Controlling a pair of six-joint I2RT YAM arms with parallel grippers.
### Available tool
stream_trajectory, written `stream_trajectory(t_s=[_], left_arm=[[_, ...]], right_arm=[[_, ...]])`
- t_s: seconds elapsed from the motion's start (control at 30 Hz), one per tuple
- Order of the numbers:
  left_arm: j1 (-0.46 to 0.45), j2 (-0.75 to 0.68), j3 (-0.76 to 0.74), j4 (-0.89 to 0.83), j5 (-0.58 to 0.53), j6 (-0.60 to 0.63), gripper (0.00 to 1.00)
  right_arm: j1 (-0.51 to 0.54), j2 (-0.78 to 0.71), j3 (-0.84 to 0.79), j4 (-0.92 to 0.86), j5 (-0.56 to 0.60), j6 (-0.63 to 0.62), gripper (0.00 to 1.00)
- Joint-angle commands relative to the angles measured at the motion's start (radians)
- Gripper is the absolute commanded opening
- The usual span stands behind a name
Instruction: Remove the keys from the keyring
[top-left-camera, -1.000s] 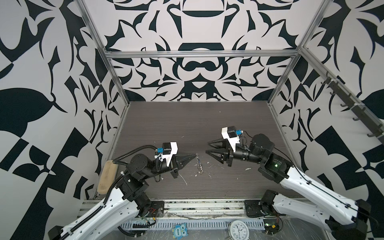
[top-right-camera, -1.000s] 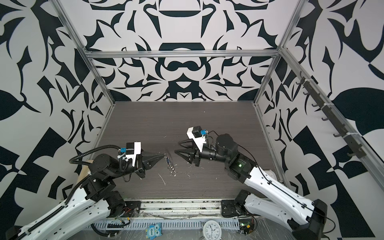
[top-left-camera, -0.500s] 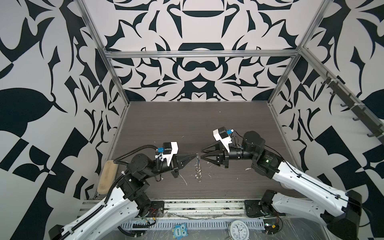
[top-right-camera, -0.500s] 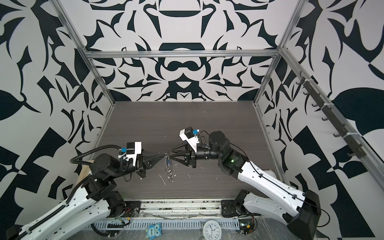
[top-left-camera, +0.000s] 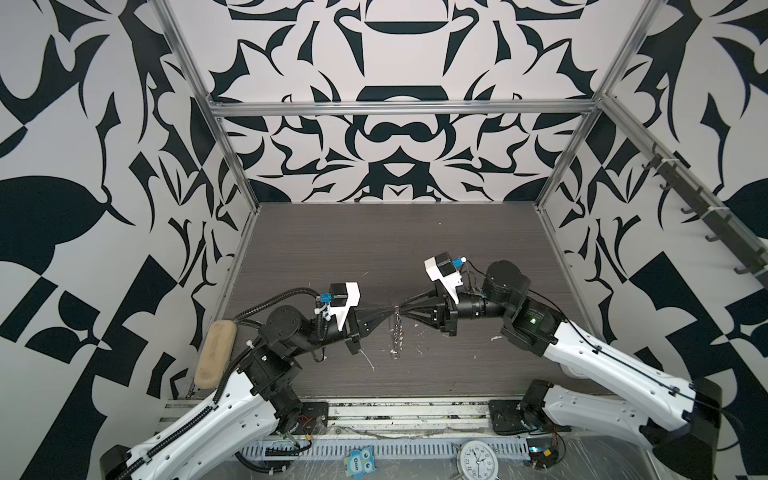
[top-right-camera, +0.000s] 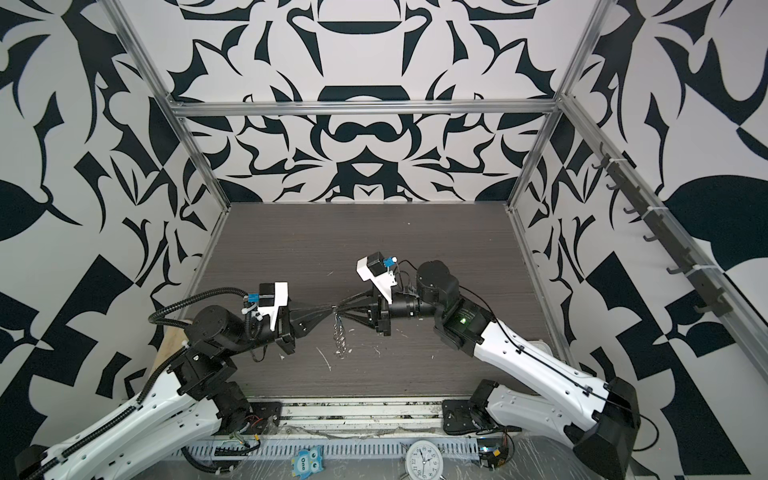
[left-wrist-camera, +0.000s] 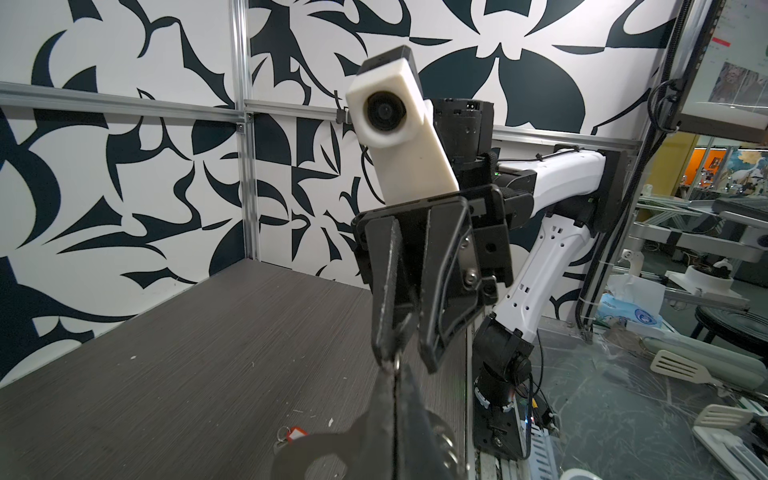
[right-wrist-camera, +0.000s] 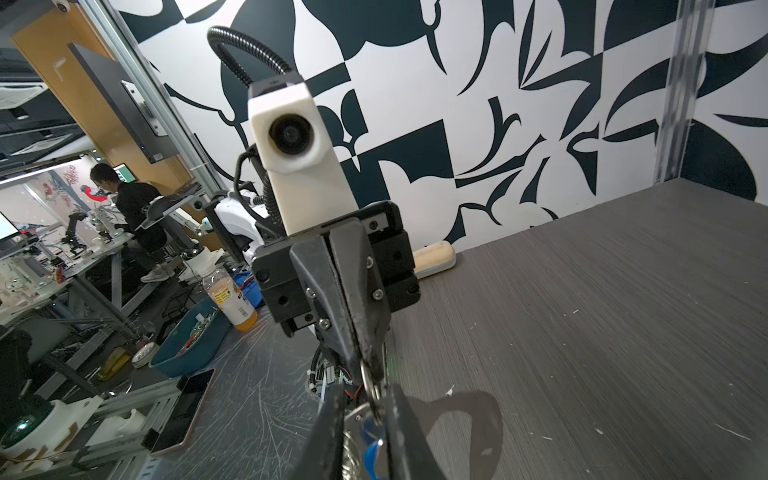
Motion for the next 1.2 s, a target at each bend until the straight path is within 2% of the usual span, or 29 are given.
stream_trajectory(t_s=[0.0, 0.1, 0.23, 0.37, 0.4, 0.47, 0.5, 0.6, 0.8, 0.97, 1.17], left_arm=[[-0.003, -0.006, -0.001, 0.048, -0.007, -0.005, 0.00], [-0.003, -0.012, -0.003, 0.049, -0.010, -0.007, 0.00], [-0.003, -0.011, -0.002, 0.048, -0.007, -0.013, 0.00], [-0.003, -0.014, 0.011, 0.021, -0.012, -0.020, 0.00], [-0.003, -0.016, 0.016, 0.008, -0.018, -0.021, 0.04], [-0.003, -0.029, 0.024, -0.024, -0.044, -0.020, 0.24], [-0.003, -0.037, 0.026, -0.035, -0.053, -0.019, 0.30], [-0.003, -0.072, 0.023, -0.065, -0.098, -0.014, 0.37], [-0.002, -0.077, 0.039, -0.124, -0.092, -0.011, 0.38], [-0.003, -0.020, 0.074, -0.161, -0.029, -0.002, 0.33], [-0.002, 0.027, 0.097, -0.158, 0.014, 0.005, 0.28]], right_arm=[[0.013, 0.003, 0.049, 0.046, -0.009, 0.000, 0.18], [0.024, 0.004, 0.049, 0.038, 0.001, -0.006, 0.14], [0.029, -0.002, 0.053, 0.026, 0.016, -0.013, 0.02], [0.028, -0.011, 0.067, -0.023, 0.039, -0.032, 0.00], [0.029, -0.016, 0.073, -0.047, 0.049, -0.040, 0.00], [0.029, -0.025, 0.106, -0.143, 0.074, -0.079, 0.00], [0.029, -0.026, 0.128, -0.200, 0.088, -0.103, 0.00], [0.029, -0.023, 0.213, -0.395, 0.131, -0.179, 0.00], [0.029, 0.035, 0.369, -0.663, 0.176, -0.264, 0.00], [0.028, 0.107, 0.488, -0.842, 0.212, -0.312, 0.00], [0.059, 0.167, 0.583, -0.969, 0.272, -0.349, 0.00]])
